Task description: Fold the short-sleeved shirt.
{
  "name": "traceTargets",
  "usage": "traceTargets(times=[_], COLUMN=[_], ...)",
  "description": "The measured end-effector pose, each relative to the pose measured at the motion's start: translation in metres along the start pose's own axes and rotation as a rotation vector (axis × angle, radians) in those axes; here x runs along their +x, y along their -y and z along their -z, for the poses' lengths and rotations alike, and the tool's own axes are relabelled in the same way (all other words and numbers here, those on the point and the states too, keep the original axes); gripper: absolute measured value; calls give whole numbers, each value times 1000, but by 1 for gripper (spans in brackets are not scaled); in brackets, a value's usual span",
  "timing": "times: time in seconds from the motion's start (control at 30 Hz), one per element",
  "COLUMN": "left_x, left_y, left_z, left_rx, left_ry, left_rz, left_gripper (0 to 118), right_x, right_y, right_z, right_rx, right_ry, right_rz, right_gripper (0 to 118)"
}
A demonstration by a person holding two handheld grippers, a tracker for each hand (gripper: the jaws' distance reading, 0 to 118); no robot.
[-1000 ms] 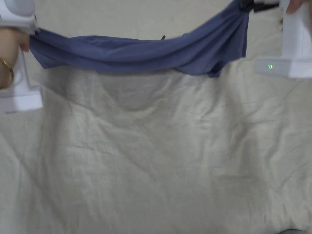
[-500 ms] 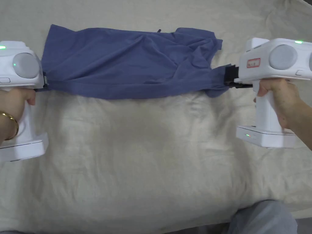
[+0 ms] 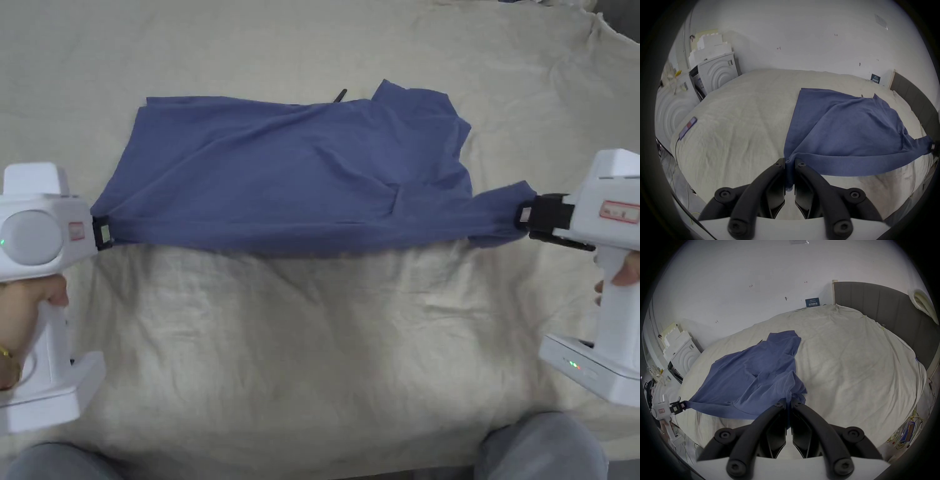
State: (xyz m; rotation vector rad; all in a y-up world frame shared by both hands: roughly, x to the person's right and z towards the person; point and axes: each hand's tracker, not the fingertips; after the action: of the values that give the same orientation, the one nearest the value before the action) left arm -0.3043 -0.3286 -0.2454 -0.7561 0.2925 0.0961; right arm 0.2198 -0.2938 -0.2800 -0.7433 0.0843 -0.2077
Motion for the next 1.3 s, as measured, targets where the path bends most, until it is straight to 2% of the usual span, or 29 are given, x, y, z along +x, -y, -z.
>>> traceTargets(times=[0.13,0.3,0.4,0.5,0.63,0.8,1.17,1.27,1.3], left_x=[-5,-14,-16,-15,-13,-8,-3,-1,-1], left_y=[26,54,72,89,106,113,120,115,114], left_z=[-21,-41,-51,-54,-50,-42,-19,-18,-18], left_rx=[-13,-35,-39,-65,-97,-124,-188,-203,-205], left_ry=[20,45,49,40,28,7,-15,-18,-24], left_rz=[3,-84,-85,-89,-102,-56,-13,5,12], left_gripper=[7,7,7,7,7,7,8,18,30], right_x=[14,30,43,55,57,52,55,54,52], right_y=[25,64,81,91,97,99,121,122,122], right_z=[-27,-52,-57,-58,-54,-41,3,11,11], right_rx=[22,-8,-28,-40,-43,-79,-242,-253,-252], right_ry=[-7,-8,8,-11,22,46,110,123,127], right_rz=[15,27,40,165,100,49,40,45,41], right_gripper=[2,2,2,2,2,2,2,3,6])
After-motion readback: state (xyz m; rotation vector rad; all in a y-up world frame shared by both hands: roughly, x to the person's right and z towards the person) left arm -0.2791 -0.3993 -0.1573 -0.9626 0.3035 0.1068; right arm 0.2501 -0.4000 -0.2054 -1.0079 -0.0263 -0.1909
